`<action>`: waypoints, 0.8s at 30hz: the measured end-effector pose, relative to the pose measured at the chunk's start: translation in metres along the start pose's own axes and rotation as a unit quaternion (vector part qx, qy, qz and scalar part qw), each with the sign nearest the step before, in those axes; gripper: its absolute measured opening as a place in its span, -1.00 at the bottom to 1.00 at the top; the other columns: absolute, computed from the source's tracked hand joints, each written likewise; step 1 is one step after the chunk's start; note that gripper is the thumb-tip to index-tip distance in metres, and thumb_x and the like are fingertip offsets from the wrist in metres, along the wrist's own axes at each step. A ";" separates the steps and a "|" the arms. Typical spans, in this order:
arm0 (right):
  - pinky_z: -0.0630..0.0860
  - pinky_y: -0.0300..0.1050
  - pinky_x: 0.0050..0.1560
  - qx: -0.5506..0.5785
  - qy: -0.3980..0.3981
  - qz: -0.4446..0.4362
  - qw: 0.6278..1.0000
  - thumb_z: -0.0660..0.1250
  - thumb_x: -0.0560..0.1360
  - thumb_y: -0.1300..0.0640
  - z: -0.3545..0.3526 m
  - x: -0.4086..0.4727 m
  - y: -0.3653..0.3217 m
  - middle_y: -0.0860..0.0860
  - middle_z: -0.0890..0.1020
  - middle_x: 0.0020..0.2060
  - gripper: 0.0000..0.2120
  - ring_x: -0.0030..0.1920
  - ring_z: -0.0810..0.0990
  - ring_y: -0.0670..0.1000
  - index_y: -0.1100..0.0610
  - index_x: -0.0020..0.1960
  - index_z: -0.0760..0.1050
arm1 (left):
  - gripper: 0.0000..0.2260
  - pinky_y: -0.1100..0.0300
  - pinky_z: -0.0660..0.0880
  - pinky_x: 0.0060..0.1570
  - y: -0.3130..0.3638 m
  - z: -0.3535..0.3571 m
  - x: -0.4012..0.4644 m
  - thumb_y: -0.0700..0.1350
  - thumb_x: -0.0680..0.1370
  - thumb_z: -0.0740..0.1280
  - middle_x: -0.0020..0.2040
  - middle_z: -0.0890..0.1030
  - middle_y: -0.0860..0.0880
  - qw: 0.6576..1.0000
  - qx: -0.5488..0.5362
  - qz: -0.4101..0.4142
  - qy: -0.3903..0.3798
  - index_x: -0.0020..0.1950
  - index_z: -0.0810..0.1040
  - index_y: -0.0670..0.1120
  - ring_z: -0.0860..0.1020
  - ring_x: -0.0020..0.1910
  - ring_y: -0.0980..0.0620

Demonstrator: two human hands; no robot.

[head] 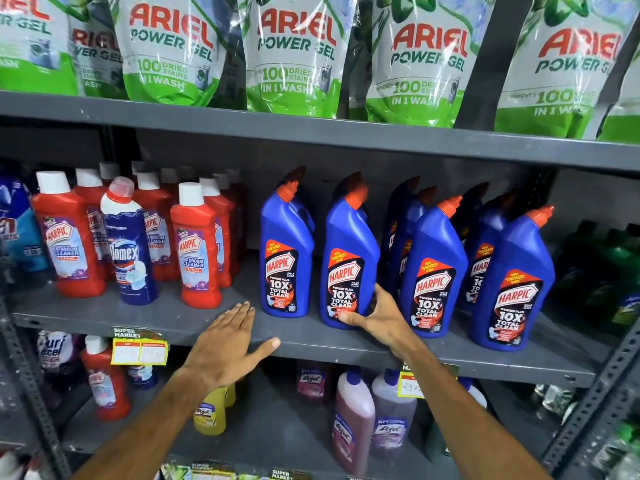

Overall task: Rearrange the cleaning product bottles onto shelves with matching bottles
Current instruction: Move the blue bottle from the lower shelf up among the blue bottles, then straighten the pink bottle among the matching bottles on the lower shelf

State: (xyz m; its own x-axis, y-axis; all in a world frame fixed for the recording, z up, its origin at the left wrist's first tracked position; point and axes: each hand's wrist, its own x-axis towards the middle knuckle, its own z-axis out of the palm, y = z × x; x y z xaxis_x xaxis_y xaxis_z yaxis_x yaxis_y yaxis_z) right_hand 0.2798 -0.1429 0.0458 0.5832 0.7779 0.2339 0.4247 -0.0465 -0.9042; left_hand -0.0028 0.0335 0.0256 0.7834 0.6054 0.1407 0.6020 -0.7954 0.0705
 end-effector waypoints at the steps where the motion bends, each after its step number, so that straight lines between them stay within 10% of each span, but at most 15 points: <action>1: 0.65 0.04 0.28 0.002 -0.002 0.001 1.000 0.78 0.15 -0.06 0.000 0.000 0.000 -0.17 0.77 0.11 -0.24 0.14 0.74 -0.12 -0.13 0.27 0.54 | -0.02 0.06 -0.06 0.65 0.000 0.000 0.000 0.55 0.52 -0.17 0.72 -0.02 -0.09 1.000 0.000 0.001 -0.001 0.69 -0.05 -0.14 -0.04 0.69 0.01; 18: 0.66 0.02 0.28 0.016 -0.002 0.010 1.000 0.79 0.15 -0.05 0.000 -0.001 -0.004 -0.19 0.77 0.10 -0.19 0.11 0.74 -0.15 -0.10 0.32 0.53 | 0.02 0.11 -0.09 0.61 -0.002 0.003 0.002 0.59 0.48 -0.22 0.72 -0.01 -0.09 1.000 -0.003 0.002 -0.001 0.69 -0.04 -0.14 -0.02 0.68 0.00; 24: 0.56 -0.12 0.32 -0.051 0.030 0.020 0.998 0.80 0.09 -0.13 0.002 -0.012 -0.009 -0.17 0.66 0.23 0.12 0.24 0.65 -0.11 0.03 0.53 0.37 | 0.07 0.10 -0.12 0.62 -0.002 0.003 0.001 0.60 0.44 -0.27 0.71 -0.02 -0.12 1.000 -0.012 0.001 0.003 0.69 -0.05 -0.16 -0.04 0.69 -0.03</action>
State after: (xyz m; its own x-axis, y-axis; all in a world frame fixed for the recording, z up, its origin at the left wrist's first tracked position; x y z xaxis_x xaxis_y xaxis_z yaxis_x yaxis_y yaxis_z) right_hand 0.2676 -0.1503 0.0503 0.6406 0.7351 0.2220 0.4670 -0.1435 -0.8725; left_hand -0.0028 0.0352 0.0226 0.7843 0.6029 0.1462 0.5959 -0.7977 0.0931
